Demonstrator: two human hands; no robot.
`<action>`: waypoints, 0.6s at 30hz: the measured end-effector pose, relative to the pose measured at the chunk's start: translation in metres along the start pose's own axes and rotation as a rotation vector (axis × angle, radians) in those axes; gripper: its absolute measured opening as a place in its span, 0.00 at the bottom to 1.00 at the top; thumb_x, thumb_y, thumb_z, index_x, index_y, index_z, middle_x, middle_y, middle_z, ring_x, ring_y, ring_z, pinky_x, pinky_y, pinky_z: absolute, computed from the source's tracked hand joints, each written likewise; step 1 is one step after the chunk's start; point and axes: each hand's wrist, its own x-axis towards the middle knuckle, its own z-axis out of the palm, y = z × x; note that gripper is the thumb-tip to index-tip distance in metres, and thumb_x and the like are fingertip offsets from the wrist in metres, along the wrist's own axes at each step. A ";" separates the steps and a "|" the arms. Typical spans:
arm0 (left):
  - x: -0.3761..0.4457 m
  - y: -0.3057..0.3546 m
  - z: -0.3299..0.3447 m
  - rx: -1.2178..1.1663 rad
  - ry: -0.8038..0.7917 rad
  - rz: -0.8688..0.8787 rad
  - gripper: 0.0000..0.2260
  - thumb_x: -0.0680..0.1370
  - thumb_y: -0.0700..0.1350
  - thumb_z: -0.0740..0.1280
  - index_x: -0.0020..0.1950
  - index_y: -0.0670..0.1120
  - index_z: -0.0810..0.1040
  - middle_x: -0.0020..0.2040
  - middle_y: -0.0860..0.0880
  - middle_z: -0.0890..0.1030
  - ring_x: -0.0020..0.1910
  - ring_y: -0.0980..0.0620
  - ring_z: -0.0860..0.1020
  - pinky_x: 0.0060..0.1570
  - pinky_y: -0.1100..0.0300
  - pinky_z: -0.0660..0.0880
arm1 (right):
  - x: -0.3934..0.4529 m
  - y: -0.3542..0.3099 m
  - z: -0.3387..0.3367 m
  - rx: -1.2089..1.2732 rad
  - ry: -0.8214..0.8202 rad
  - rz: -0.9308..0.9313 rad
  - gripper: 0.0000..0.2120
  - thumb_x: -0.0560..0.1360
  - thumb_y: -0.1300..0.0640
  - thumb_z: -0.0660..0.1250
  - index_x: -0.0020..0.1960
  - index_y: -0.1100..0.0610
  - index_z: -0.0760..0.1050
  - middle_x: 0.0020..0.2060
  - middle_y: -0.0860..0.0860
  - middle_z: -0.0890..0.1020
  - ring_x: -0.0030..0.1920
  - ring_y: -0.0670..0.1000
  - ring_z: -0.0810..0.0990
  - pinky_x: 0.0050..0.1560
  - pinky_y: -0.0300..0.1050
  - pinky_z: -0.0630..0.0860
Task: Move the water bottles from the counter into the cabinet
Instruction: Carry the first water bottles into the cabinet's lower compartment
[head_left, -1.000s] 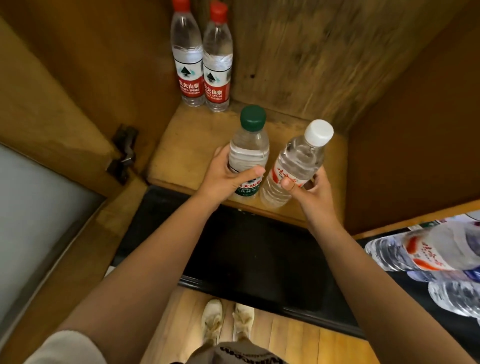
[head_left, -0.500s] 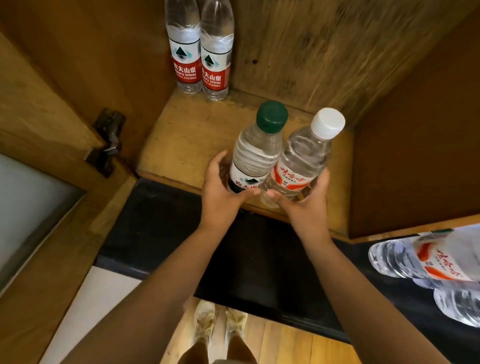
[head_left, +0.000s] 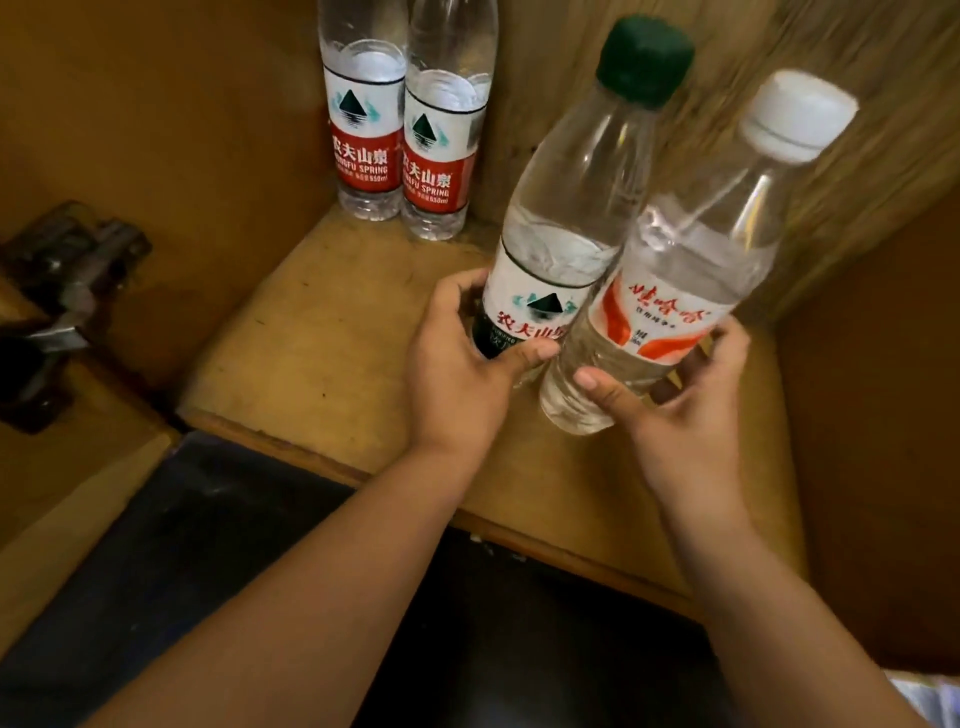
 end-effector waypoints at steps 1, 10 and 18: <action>0.009 -0.001 0.002 0.015 0.012 0.012 0.28 0.63 0.40 0.78 0.59 0.47 0.71 0.50 0.59 0.75 0.50 0.63 0.75 0.48 0.76 0.72 | 0.009 0.001 0.002 0.003 -0.005 0.004 0.39 0.60 0.61 0.76 0.63 0.46 0.59 0.54 0.40 0.76 0.55 0.35 0.76 0.52 0.30 0.75; 0.071 -0.003 0.024 0.097 0.181 0.022 0.26 0.63 0.42 0.78 0.59 0.47 0.75 0.56 0.54 0.71 0.57 0.52 0.76 0.58 0.58 0.75 | 0.077 0.003 0.026 0.010 -0.002 0.024 0.34 0.63 0.66 0.75 0.60 0.48 0.60 0.48 0.38 0.75 0.48 0.33 0.73 0.55 0.35 0.72; 0.100 -0.009 0.031 0.013 0.274 -0.044 0.26 0.64 0.41 0.78 0.57 0.49 0.71 0.57 0.50 0.77 0.56 0.53 0.76 0.50 0.63 0.75 | 0.109 0.011 0.045 -0.030 0.096 0.080 0.35 0.62 0.61 0.78 0.57 0.43 0.61 0.63 0.53 0.72 0.63 0.54 0.72 0.65 0.56 0.70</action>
